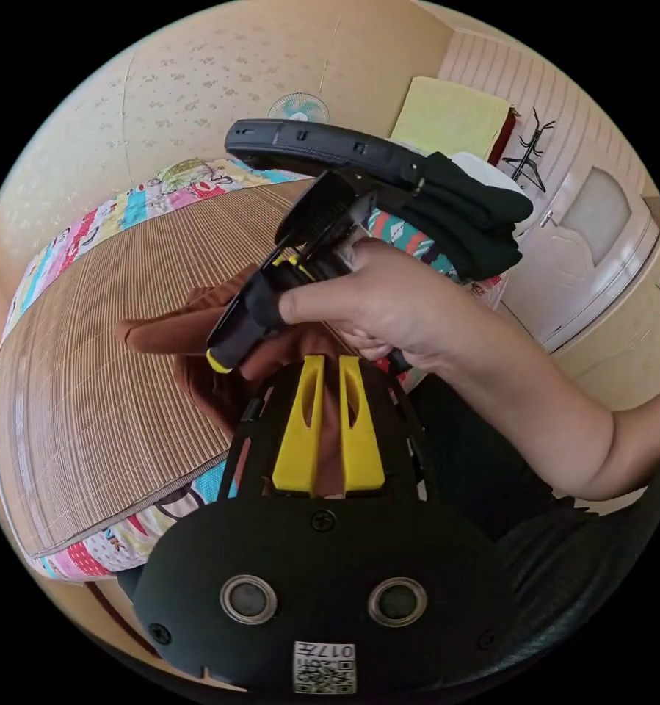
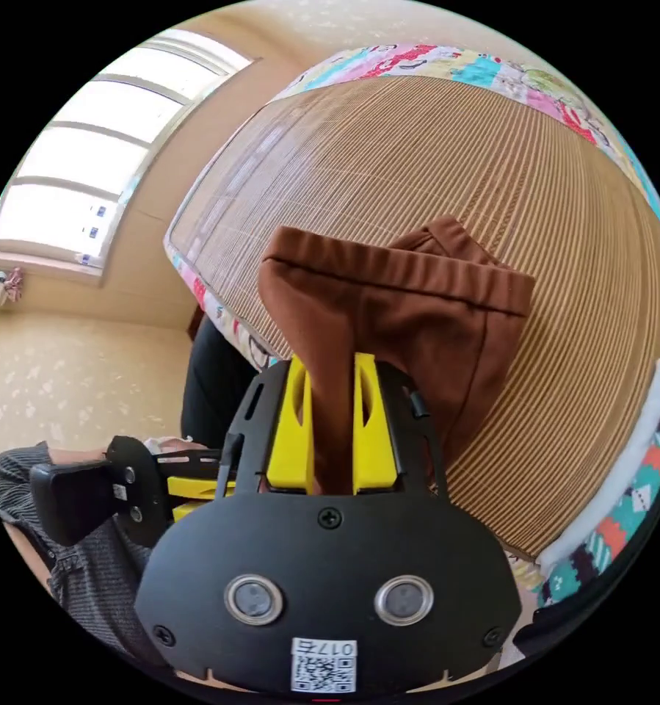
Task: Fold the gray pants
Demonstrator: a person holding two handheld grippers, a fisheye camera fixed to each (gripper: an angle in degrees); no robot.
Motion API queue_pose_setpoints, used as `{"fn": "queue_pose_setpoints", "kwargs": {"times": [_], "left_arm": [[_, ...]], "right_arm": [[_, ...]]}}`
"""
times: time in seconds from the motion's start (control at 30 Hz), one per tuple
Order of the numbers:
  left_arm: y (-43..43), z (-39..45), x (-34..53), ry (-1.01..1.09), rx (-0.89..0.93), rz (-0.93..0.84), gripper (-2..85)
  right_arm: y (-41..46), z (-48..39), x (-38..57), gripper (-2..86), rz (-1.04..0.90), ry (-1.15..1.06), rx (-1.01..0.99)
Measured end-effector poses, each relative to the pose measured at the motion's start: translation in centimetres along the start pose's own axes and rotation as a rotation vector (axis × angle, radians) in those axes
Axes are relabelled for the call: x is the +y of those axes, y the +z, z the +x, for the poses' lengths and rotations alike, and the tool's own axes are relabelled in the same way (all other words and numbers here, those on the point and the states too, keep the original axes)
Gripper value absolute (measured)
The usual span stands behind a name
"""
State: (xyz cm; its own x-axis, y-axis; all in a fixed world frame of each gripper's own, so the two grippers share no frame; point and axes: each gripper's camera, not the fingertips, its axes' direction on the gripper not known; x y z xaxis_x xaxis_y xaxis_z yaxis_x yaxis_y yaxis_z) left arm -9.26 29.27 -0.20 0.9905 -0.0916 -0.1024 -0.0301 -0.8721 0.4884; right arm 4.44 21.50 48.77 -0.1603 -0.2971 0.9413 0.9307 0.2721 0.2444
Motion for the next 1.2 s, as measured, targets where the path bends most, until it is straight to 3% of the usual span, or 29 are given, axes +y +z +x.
{"fn": "queue_pose_setpoints", "kwargs": {"times": [0.13,0.27,0.4,0.43,0.5,0.53,0.6,0.73,0.83,0.93,1.07,1.2], "left_arm": [[-4.6,-3.4,1.7,-0.034,0.101,0.155,7.4],[-7.9,-13.5,3.5,-0.400,0.091,0.304,10.7],[-2.4,-21.1,0.3,-0.510,0.122,0.023,15.6],[0.5,-22.3,-0.8,-0.508,0.211,-0.079,15.7],[4.7,-22.7,-1.7,-0.512,0.340,-0.219,11.6],[6.4,-22.3,-1.7,-0.524,0.379,-0.276,5.5],[5.6,-21.3,-1.3,-0.535,0.407,-0.238,3.0],[-9.3,-15.5,-0.3,-0.363,0.275,0.079,0.3],[-21.5,-12.2,2.9,-0.327,0.209,0.325,-0.2],[-33.8,-9.9,5.1,-0.232,0.181,0.585,-0.4],[-48.9,-5.4,6.8,-0.081,0.140,0.930,-0.7],[-57.1,-1.1,9.3,-0.024,0.098,1.163,-0.8]], "right_arm": [[-6.1,1.7,4.3,2.9,0.269,0.098,-0.124],[-8.4,2.7,8.8,1.3,0.302,0.136,-0.196],[-8.8,1.2,11.8,1.0,0.319,0.158,-0.217],[-8.9,0.9,12.1,1.0,0.324,0.163,-0.212],[-9.5,-0.2,13.4,0.9,0.342,0.172,-0.200],[-9.7,-0.5,13.7,0.9,0.343,0.172,-0.200],[-11.1,-1.5,15.2,0.7,0.338,0.183,-0.185],[-16.5,-3.2,19.3,0.4,0.408,0.178,-0.145],[-22.9,-4.2,24.2,0.4,0.592,0.126,-0.254],[-29.8,-7.8,27.1,0.9,0.749,-0.082,-0.309],[-38.5,-16.8,28.4,2.3,0.898,-0.314,-0.122],[-43.1,-25.0,31.1,2.8,1.086,-0.393,0.002]]}}
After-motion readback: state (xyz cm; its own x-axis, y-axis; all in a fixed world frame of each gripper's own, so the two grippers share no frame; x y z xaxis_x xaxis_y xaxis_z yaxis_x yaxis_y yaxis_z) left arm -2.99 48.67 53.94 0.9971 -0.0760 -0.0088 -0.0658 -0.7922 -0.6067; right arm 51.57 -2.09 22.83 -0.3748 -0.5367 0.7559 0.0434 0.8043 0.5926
